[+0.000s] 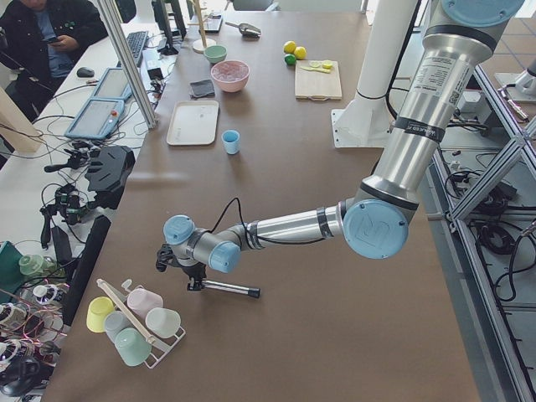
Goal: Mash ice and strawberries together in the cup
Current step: 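Grasp the metal pestle with the left gripper, then lift the metal pestle with the left gripper and carry it toward the cup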
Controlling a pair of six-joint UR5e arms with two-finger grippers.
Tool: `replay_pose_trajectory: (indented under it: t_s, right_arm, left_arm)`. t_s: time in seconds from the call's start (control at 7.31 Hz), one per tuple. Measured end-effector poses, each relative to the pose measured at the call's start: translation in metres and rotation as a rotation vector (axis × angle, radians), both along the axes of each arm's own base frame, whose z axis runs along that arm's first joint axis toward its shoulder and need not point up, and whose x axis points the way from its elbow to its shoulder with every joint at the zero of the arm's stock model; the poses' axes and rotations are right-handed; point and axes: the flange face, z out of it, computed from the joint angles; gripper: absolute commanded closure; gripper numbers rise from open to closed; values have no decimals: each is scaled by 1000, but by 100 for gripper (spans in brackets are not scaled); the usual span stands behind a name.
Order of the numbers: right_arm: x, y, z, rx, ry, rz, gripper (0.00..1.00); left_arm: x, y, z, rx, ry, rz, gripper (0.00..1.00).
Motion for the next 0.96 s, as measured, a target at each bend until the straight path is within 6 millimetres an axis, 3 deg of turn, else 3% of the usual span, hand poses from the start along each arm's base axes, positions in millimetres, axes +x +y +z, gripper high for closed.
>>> replay_pose_trajectory:
  t_s: [0.14,0.27,0.55,0.96]
  right_arm:
    - [0,-1,-2,2,-1,0,1]
    - [0,-2,-2,1,-1,-1,1]
    - [-1,-3,-1,-2,0,0,1]
    - [-1,-5,-5,2,-3,-2,1]
  left_arm:
    - [1,-1,-3,4,2,0,87]
    - [2,-4,-7,11,4,0,99]
    - [1,-13,-24,32,13,-11,100]
    - [-15,-40,-81,116,38,-48,100]
